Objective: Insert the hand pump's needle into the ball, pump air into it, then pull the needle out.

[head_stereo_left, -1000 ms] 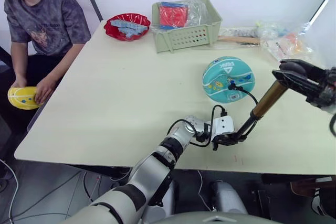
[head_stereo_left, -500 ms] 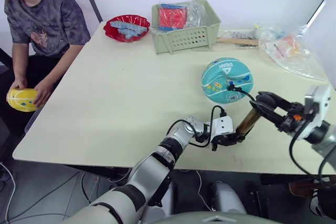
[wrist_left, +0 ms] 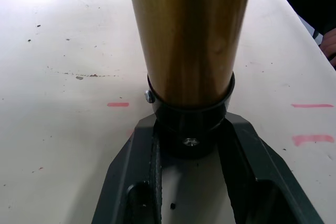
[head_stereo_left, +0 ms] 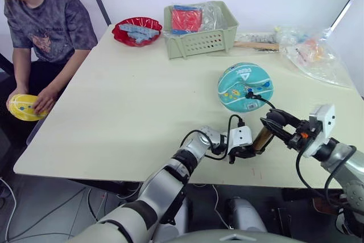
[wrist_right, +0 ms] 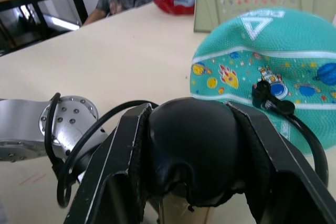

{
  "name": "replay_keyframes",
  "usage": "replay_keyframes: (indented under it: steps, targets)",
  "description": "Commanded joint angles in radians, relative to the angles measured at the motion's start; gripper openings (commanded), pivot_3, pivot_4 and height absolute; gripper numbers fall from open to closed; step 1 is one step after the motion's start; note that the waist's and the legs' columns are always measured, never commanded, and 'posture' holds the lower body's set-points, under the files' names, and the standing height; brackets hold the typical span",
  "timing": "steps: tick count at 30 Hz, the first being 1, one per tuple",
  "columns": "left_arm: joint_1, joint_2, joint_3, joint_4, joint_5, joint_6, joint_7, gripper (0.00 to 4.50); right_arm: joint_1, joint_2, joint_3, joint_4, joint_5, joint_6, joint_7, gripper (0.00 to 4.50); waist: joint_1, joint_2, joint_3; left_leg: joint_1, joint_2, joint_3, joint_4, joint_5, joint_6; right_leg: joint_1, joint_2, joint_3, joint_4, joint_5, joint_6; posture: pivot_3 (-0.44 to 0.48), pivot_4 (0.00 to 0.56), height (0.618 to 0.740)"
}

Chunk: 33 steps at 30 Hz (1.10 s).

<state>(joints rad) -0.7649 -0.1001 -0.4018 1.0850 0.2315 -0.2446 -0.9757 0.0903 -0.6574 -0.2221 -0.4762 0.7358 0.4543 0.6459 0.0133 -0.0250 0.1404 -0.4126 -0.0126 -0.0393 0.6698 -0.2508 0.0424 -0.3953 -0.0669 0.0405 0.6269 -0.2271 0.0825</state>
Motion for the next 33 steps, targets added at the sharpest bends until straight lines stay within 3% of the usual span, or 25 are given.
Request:
replay_keyframes:
  steps: [1, 10, 19, 33]
  targets:
    - [0.035, 0.026, -0.042, 0.054, 0.047, 0.03, -0.023, 1.1, -0.047, -0.077, -0.171, -0.077, 0.139, 0.075, -0.018, 1.72, 0.001, 0.002, 0.001, 0.0, 0.0, 0.0, 0.0, 0.0, 0.0, 0.0, 0.0, 0.0, 0.0, 0.0, 0.0, 0.0, 0.15, 0.738]
    - [0.038, 0.017, -0.049, 0.059, 0.053, 0.024, -0.024, 1.1, -0.177, -0.254, -0.405, -0.073, 0.44, 0.233, -0.074, 1.72, 0.001, 0.006, 0.005, -0.001, -0.001, 0.0, 0.0, 0.0, 0.0, -0.001, -0.002, 0.0, 0.0, 0.0, 0.0, 0.0, 0.15, 0.738]
    - [0.038, 0.019, -0.053, 0.064, 0.057, 0.019, -0.024, 1.1, -0.242, -0.349, -0.49, -0.021, 0.584, 0.329, -0.114, 1.72, 0.002, 0.006, 0.005, -0.002, -0.001, 0.001, 0.0, 0.0, 0.0, -0.001, -0.003, 0.0, 0.0, 0.0, 0.0, 0.0, 0.15, 0.738]
    - [0.041, 0.024, -0.048, 0.065, 0.055, 0.021, -0.019, 1.1, 0.044, -0.161, -0.128, -0.046, 0.145, 0.146, -0.013, 1.72, 0.0, -0.003, -0.002, 0.001, 0.0, 0.0, 0.0, 0.0, 0.0, 0.001, -0.001, -0.001, 0.0, 0.0, 0.0, 0.0, 0.15, 0.738]
